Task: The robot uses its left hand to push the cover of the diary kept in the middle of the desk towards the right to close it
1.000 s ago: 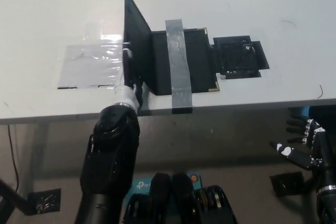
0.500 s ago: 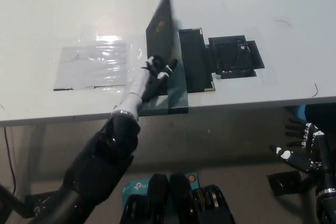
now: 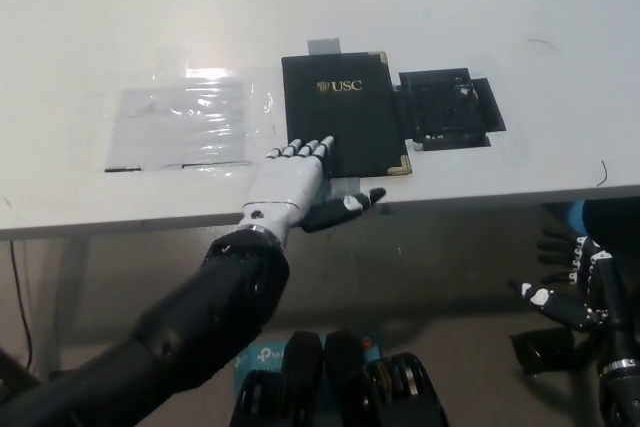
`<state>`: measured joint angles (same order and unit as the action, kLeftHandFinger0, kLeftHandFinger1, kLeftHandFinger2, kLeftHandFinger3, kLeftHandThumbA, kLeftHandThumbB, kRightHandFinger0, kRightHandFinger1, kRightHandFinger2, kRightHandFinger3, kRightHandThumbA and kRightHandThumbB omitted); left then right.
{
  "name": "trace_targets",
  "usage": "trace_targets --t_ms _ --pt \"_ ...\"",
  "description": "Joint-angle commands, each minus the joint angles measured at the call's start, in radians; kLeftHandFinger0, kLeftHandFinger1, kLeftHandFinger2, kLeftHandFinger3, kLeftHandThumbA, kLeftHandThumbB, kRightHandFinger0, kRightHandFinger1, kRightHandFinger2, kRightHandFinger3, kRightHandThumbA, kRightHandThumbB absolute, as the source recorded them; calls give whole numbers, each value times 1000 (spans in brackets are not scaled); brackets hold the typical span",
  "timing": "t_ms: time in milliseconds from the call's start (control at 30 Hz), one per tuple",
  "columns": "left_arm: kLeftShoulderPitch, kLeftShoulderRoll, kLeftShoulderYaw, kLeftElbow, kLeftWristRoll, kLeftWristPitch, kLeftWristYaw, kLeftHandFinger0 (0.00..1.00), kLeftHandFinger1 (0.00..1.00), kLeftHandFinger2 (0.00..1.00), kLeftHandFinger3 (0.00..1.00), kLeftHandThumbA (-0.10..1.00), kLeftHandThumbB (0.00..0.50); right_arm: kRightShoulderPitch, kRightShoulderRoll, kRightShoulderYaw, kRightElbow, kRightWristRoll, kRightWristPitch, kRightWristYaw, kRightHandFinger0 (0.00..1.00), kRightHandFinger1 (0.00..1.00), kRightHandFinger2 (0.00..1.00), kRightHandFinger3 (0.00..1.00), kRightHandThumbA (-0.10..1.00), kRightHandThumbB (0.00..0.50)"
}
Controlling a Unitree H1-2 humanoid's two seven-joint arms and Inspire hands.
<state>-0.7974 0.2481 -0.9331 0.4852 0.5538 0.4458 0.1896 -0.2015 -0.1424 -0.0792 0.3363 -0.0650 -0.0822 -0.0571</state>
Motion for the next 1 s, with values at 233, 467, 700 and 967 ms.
trace_targets --t_ms 233,467,700,967 --pt "-7 -11 -156 46 466 24 -423 1000 1000 1000 1000 1000 347 -60 -29 34 -25 -20 -23 23 397 553 580 697 1000 365" --pt "110 41 135 -213 149 7 -199 1000 1000 1000 1000 1000 252 -40 -19 22 -52 12 20 29 440 586 607 719 1000 387" --pt "337 -215 798 -559 -488 -105 -152 1000 1000 1000 1000 1000 204 -39 -14 3 -41 25 7 17 425 587 606 703 1000 388" --pt "431 -429 1210 -878 -1175 24 -27 1000 1000 1000 1000 1000 167 -37 -18 -5 -26 25 -14 7 425 591 617 724 1000 372"
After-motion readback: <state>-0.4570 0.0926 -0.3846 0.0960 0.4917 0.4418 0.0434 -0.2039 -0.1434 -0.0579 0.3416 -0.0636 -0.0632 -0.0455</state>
